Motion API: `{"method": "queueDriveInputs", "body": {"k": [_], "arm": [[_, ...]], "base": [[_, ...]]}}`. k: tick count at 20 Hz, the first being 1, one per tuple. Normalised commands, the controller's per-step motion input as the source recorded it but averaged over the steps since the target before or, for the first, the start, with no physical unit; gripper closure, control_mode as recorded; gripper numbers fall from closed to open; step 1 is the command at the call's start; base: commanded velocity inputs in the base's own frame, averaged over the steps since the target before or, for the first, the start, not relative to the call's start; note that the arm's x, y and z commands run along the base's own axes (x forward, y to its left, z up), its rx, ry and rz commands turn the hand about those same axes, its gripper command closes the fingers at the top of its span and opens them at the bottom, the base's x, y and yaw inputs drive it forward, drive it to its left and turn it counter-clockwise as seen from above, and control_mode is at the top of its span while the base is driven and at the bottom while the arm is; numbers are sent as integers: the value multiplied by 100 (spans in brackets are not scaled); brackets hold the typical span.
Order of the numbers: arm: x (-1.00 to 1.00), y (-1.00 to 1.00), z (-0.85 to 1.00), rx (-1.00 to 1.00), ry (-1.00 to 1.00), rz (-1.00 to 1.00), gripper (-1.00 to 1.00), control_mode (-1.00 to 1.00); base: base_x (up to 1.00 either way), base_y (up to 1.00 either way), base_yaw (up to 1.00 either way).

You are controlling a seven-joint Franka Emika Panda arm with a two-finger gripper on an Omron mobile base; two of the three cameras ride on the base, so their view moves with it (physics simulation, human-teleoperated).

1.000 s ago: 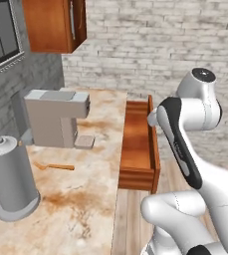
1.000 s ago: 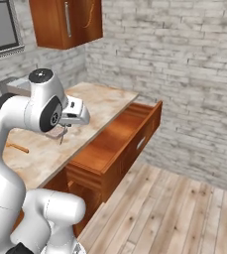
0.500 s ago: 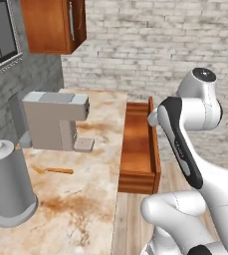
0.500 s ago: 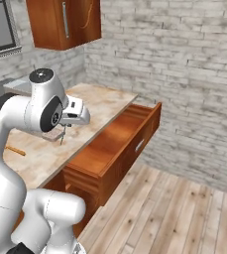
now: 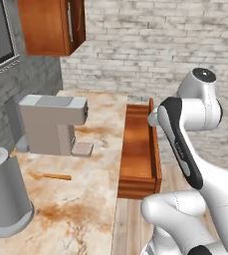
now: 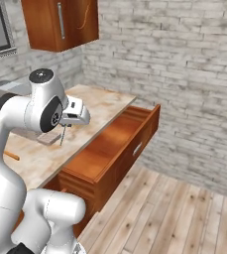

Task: Organize the utensils by type. Pick up the wooden spoons from the counter and place them in the open cabinet. Then pick up the metallic utensils from the counter and place them in the open drawer.

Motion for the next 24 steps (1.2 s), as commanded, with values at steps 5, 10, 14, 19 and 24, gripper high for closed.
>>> {"method": "queueDriveInputs", "body": {"k": [5,10,14,19,24], "arm": [[0,0,0,0,0,0,100,100],[0,0,0,0,0,0,100,100],[0,0,0,0,0,0,100,100],[32,0,-20,0,2,-2,100,-100],[42,0,-46,2,5,-3,100,-100]], "base": [[19,1,0],[0,0,0],[0,0,0],[9,0,0],[0,0,0]]}}
